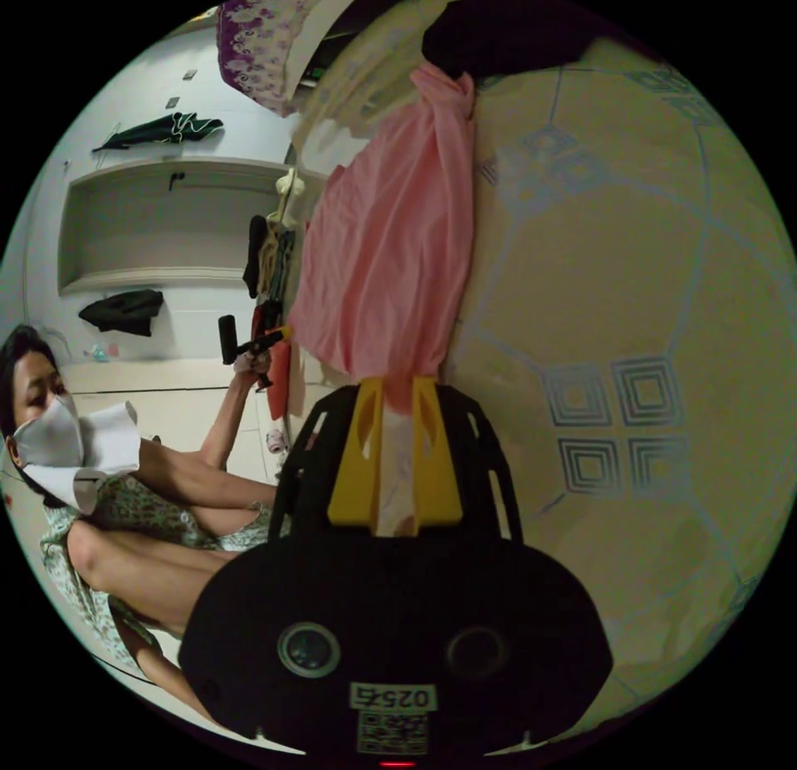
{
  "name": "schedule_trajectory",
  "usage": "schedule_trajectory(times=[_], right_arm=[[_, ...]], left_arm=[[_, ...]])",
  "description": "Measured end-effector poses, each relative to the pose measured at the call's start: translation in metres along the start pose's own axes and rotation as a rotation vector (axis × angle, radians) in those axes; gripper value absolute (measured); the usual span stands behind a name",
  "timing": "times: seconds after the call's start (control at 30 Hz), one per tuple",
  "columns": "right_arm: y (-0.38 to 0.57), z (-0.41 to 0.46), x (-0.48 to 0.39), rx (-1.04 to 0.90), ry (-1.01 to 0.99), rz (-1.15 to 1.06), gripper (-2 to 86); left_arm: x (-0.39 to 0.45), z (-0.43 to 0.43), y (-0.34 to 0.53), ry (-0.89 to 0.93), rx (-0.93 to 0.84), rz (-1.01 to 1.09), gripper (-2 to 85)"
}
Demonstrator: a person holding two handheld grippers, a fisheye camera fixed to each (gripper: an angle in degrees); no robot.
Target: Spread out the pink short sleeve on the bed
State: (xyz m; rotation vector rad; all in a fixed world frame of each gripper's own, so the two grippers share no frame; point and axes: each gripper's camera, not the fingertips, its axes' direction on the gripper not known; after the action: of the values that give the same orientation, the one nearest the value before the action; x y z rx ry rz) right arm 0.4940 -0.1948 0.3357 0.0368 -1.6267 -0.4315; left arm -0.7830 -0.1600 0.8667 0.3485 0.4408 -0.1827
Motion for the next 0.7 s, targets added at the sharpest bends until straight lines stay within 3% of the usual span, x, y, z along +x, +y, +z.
schedule_trajectory(times=[0.17,0.33,0.53,0.7], right_arm=[[0.015,-0.014,-0.015,0.065,0.03,-0.04,-0.7],[0.053,-0.047,-0.04,0.124,-0.128,-0.157,-0.9],[0.086,0.021,0.012,-0.169,-0.075,-0.015,-0.9],[0.12,0.025,0.014,-0.067,-0.115,-0.008,-0.9]], left_arm=[[0.0,-0.014,0.01,0.01,0.031,0.007,-1.6],[-0.007,-0.075,0.044,0.181,0.242,0.09,-1.6],[-0.025,-0.022,0.081,0.117,-0.017,0.03,-1.6],[-0.035,-0.037,0.098,0.151,0.114,-0.073,-1.6]])
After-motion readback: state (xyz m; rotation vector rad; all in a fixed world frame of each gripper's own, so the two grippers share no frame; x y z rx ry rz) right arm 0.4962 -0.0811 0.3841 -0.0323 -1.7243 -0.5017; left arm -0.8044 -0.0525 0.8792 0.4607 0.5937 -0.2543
